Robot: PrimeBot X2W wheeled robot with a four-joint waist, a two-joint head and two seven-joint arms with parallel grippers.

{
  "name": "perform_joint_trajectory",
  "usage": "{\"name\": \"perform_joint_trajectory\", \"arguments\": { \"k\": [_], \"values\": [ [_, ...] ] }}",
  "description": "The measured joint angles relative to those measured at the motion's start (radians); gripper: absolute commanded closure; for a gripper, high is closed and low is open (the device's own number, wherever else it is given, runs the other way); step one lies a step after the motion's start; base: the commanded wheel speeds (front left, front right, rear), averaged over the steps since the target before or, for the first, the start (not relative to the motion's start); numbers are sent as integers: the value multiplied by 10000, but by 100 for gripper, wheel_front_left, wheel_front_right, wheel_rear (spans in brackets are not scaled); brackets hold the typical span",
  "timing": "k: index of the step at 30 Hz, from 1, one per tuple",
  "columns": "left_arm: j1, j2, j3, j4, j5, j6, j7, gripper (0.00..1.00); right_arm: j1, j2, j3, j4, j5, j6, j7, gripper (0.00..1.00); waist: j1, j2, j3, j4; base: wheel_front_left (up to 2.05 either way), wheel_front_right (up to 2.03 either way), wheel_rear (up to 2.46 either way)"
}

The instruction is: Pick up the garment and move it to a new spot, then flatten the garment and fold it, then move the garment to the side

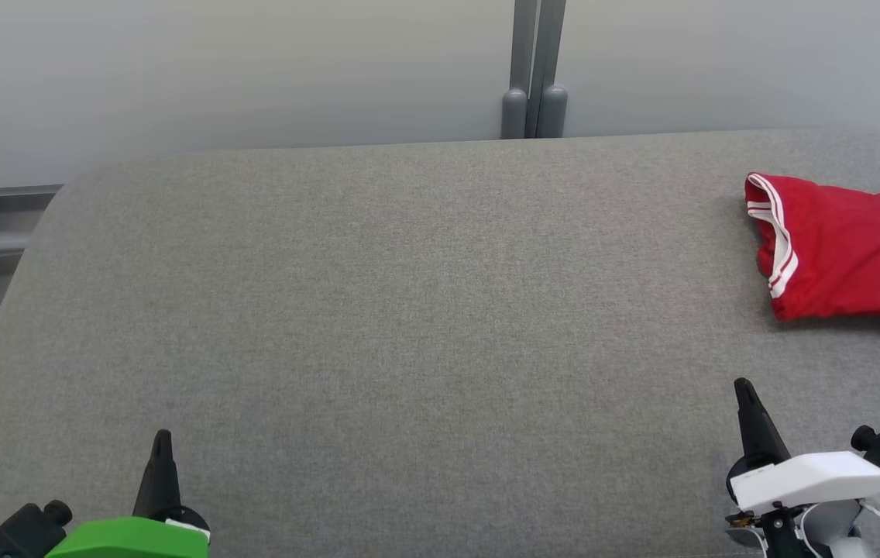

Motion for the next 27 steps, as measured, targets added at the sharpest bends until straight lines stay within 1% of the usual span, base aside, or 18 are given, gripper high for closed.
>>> {"name": "perform_joint_trajectory", "arguments": {
  "k": [13,27],
  "values": [
    [-278,4,128,-12,-1526,-77,433,100,-30,-4,-117,-92,1570,-2,380,100,0,0,12,7,0,0,0],
    [-544,8,270,-27,-2903,-159,826,100,-125,-10,-226,-197,3024,-6,732,100,0,0,24,14,0,0,0]
  ]
}}
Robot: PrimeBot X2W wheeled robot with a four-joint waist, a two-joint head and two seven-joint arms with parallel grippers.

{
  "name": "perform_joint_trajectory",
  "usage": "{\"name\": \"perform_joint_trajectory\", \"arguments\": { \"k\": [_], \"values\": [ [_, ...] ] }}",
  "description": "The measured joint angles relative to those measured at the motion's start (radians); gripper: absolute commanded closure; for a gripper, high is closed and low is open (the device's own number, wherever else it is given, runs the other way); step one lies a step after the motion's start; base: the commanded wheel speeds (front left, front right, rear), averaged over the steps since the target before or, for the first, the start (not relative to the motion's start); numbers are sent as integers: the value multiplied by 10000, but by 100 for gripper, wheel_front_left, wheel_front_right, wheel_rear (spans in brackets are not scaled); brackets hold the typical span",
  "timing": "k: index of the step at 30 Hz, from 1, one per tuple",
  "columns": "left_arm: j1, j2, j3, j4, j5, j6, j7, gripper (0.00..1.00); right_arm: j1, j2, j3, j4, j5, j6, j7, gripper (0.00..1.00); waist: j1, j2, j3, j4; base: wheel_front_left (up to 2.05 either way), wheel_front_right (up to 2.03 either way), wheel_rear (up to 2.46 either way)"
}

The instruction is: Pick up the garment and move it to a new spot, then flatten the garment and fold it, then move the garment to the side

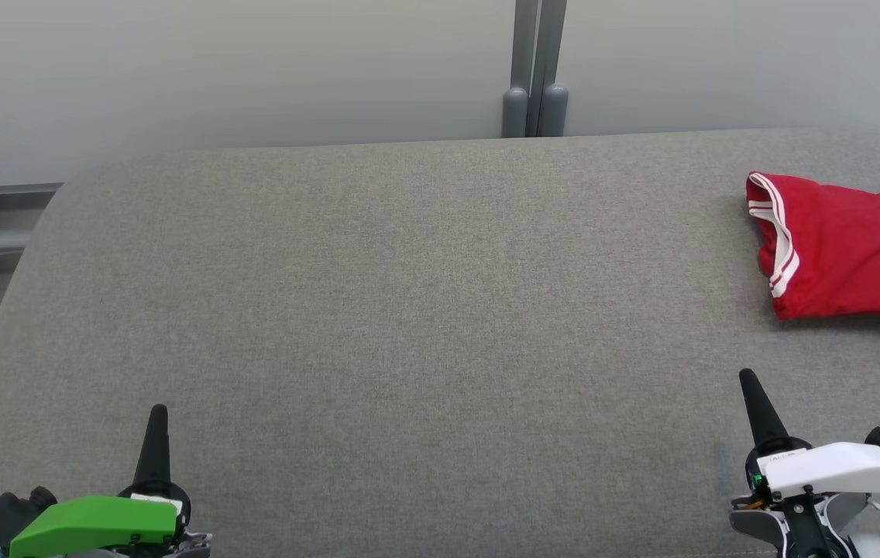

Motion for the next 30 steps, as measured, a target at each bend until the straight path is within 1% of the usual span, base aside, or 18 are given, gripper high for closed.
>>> {"name": "perform_joint_trajectory", "arguments": {
  "k": [30],
  "values": [
    [-436,17,234,-13,-2558,-104,727,100,-149,-17,-209,-188,2704,0,629,100,0,0,28,16,0,0,0]
  ]
}}
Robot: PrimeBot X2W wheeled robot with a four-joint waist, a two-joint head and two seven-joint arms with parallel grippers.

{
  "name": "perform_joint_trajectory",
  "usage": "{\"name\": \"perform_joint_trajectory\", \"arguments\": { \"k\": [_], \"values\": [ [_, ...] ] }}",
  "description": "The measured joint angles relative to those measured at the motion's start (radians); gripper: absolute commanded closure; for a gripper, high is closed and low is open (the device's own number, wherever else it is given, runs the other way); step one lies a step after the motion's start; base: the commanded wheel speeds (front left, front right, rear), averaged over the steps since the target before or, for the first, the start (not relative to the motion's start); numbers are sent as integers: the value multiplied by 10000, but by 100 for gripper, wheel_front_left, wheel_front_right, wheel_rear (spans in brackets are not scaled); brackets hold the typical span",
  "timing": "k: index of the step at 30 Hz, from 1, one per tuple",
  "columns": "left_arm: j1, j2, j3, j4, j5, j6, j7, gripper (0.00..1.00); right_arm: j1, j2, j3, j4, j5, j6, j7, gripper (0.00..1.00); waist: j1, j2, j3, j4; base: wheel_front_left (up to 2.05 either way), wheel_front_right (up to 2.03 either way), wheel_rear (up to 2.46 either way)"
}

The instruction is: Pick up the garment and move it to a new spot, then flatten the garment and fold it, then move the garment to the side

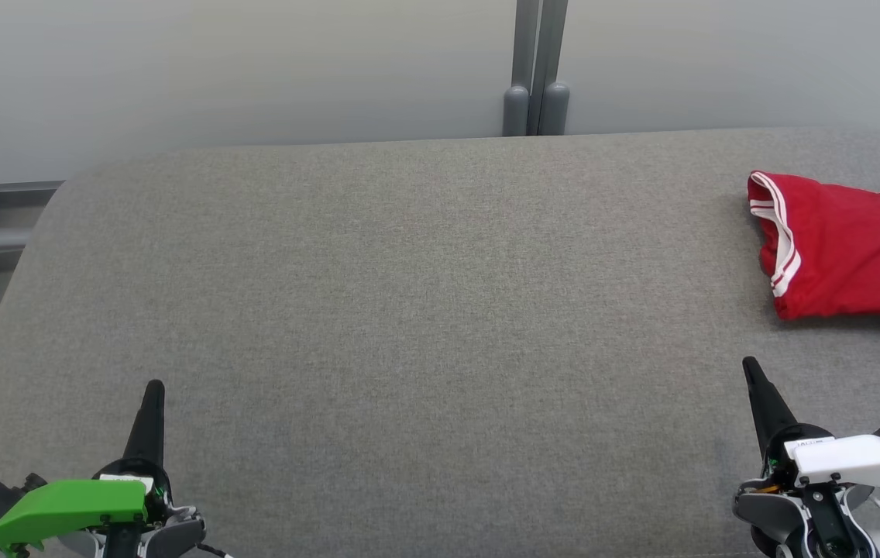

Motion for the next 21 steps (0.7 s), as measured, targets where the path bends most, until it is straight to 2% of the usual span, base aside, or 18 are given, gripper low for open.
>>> {"name": "perform_joint_trajectory", "arguments": {
  "k": [21],
  "values": [
    [-266,10,144,-13,-1394,-77,393,100,-122,-12,-113,-104,1480,0,380,100,0,0,19,11,0,0,0]
  ]
}}
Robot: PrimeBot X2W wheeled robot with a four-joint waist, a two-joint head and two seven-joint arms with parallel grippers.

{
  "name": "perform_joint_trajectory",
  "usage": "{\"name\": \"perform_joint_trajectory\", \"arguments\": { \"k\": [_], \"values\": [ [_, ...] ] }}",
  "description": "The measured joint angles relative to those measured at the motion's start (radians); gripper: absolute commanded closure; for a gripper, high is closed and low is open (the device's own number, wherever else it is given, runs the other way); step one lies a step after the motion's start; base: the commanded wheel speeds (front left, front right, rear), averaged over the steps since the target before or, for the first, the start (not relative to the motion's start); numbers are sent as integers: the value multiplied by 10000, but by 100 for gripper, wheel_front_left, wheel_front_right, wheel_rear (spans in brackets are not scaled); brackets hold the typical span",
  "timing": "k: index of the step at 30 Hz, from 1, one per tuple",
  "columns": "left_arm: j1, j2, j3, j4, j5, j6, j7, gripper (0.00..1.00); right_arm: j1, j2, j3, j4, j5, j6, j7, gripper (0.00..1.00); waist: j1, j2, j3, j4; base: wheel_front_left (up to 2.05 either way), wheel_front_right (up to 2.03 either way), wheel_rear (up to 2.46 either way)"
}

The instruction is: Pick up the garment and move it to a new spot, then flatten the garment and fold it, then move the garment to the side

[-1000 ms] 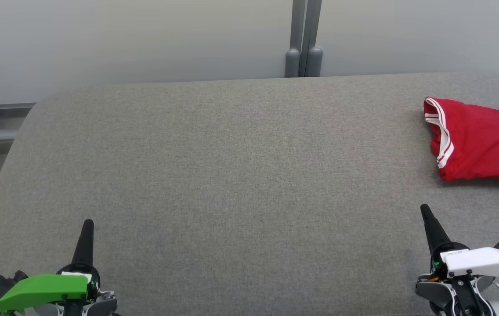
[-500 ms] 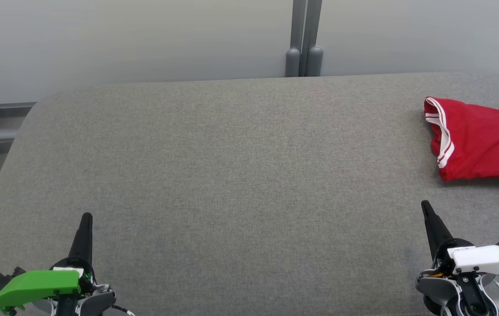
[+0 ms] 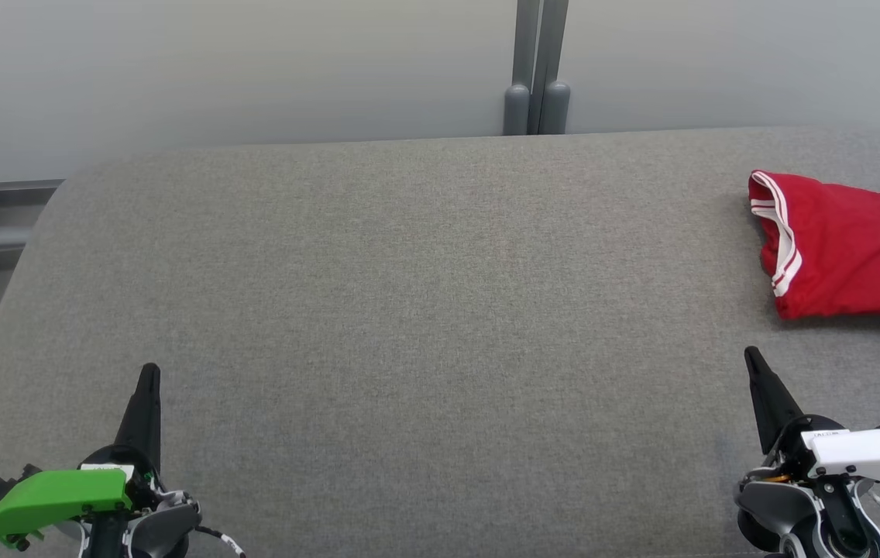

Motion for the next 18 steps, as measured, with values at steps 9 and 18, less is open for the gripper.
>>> {"name": "perform_joint_trajectory", "arguments": {
  "k": [9,18],
  "values": [
    [-21,2,19,-2,-267,-6,73,100,-12,-2,-15,-17,221,0,21,100,0,0,3,2,0,0,0],
    [-23,2,19,-2,-267,-6,73,100,-12,-2,-15,-19,221,0,21,100,0,0,3,2,0,0,0]
  ]
}}
